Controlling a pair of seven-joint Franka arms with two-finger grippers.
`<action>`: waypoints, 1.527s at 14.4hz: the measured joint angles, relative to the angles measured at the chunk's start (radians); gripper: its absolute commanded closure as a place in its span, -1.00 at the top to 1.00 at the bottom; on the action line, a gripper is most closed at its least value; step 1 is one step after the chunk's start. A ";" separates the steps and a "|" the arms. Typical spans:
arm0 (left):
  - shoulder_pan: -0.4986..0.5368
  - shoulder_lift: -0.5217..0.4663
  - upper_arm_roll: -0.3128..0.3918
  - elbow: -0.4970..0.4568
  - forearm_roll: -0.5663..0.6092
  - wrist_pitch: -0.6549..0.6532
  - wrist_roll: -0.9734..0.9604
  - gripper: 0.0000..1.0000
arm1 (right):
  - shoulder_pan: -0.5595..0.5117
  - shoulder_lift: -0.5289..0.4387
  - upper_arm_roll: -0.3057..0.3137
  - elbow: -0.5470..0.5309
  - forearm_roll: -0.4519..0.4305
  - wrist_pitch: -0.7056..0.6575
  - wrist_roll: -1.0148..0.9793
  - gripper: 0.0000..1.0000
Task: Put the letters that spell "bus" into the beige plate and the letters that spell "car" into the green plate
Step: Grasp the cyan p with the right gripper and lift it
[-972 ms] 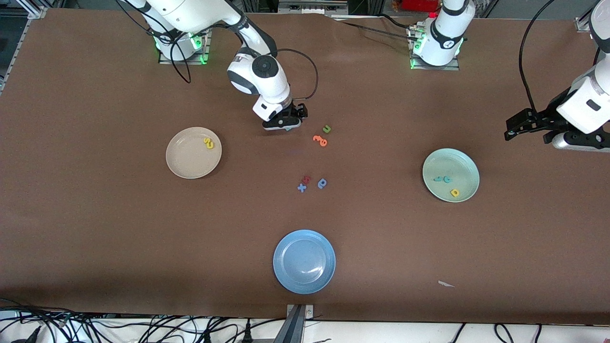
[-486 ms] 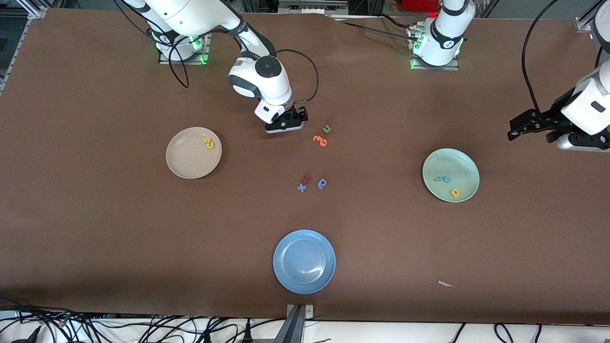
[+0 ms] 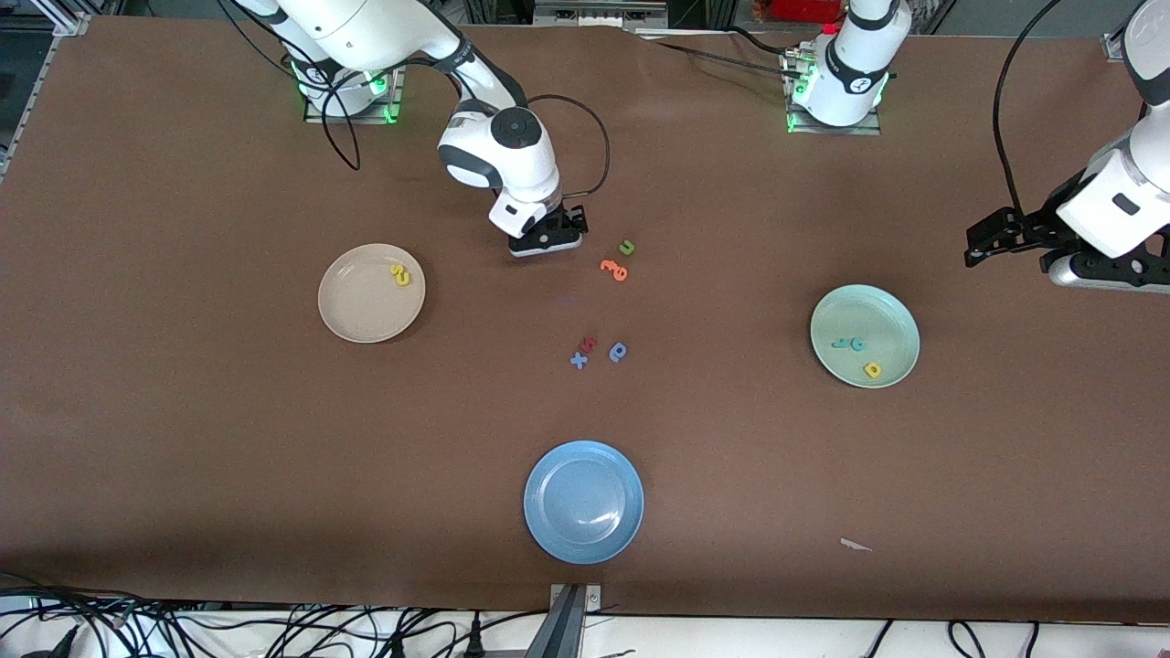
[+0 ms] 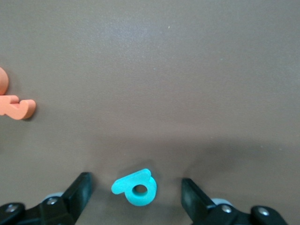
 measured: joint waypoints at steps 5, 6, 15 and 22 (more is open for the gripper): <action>0.000 -0.008 -0.006 0.000 0.000 -0.009 -0.015 1.00 | 0.002 0.000 0.000 0.002 -0.002 0.000 0.000 -0.38; 0.000 -0.010 -0.008 0.000 0.000 -0.009 -0.015 1.00 | 0.002 0.000 -0.001 0.002 -0.004 -0.001 0.000 -0.57; -0.003 -0.014 -0.023 0.000 0.000 -0.010 -0.017 1.00 | -0.015 -0.052 -0.020 0.004 -0.010 -0.072 -0.022 -1.00; -0.002 -0.014 -0.024 0.000 0.000 -0.010 -0.017 1.00 | -0.229 -0.223 0.061 -0.060 0.059 -0.223 -0.310 -1.00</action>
